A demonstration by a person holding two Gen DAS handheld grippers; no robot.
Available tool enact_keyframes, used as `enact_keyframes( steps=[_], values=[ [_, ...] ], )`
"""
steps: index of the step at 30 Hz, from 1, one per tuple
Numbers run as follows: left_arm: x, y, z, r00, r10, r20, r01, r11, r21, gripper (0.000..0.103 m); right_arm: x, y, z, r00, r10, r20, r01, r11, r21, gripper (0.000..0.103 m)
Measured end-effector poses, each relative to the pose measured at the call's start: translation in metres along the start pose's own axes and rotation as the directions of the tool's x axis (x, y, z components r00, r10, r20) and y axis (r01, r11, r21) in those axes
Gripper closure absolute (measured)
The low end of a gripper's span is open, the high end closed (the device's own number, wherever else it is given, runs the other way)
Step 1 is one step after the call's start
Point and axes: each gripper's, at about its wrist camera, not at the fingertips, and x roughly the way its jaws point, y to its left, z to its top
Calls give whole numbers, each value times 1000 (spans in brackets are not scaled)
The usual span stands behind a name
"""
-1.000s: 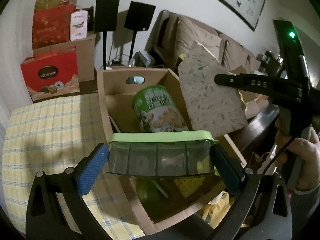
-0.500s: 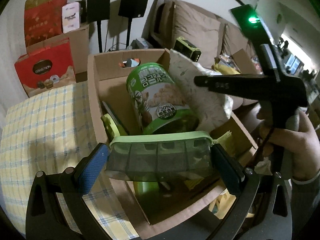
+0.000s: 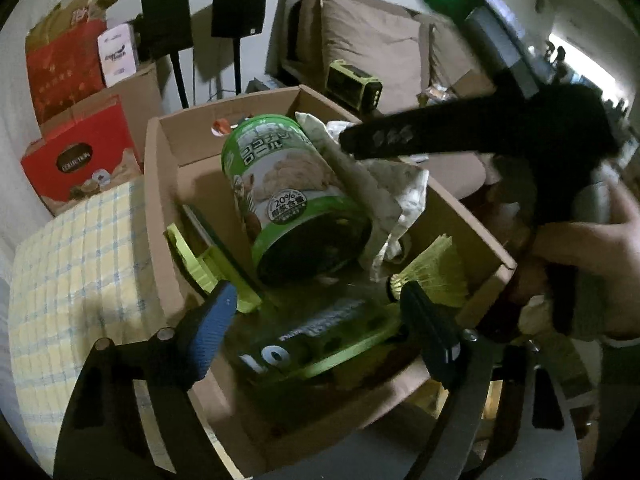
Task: Organize objects
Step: 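Lower the case and cloth into the box and open both grippers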
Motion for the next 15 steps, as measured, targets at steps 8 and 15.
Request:
enact_keyframes(
  steps=[8,15],
  values=[
    [5,14,-4,1000,-19,-19,18,998,-67,22,-46,7,-8,996,52,78,-51,999,-18,35],
    [-33,37,4,998,-10,58,17,993,-119,11,-62,18,-15,989,93,112,-91,996,-22,27]
  ],
)
